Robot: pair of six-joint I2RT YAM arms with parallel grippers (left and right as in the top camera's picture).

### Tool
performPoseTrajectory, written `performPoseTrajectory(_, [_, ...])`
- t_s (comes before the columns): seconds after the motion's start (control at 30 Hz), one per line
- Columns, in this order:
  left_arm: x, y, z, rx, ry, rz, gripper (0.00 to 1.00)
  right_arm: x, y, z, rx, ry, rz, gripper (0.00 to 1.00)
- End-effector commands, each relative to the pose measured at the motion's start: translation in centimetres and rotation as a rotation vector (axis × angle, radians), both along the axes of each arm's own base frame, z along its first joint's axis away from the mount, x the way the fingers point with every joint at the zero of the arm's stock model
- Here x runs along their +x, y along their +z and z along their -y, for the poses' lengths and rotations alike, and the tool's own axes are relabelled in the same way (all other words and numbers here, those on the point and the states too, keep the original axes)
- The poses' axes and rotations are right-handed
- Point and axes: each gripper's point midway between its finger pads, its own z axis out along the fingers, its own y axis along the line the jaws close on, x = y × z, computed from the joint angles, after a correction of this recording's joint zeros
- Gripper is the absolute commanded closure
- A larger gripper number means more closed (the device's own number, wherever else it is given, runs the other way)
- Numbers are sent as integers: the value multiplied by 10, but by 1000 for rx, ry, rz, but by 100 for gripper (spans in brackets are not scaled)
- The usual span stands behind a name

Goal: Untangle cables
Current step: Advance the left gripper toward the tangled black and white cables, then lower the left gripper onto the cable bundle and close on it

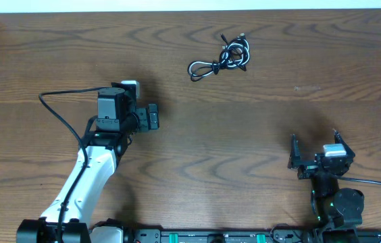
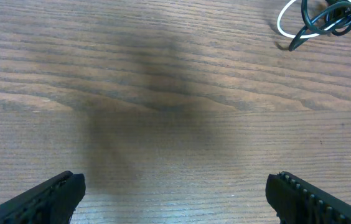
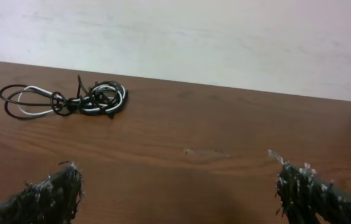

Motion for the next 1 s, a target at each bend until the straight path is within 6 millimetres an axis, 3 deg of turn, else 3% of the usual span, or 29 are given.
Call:
performPoseTrajectory(0.0, [5,7,3,-4,-8,15,2,0,0,1,-13,-3,1,1])
performPoseTrajectory(0.43, [5,8,6,-10,-20,19,2,0,0,1,-13,-3,1,1])
performPoseTrajectory(0.6, [5,13,35,-14,-97,49,2,0,0,1,-13,-3,1,1])
performPoseTrajectory(0.8, [7,29,82,-66,-178,125,2,0,0,1,-13,-3,1,1])
performPoseTrajectory(0.9, [13,40,89,-65,-173,173,2,0,0,1,-13,-3,1,1])
performPoseTrajectory(0.97, [23,56,94,-57,-182,246,2,0,0,1,-13,-3,1,1])
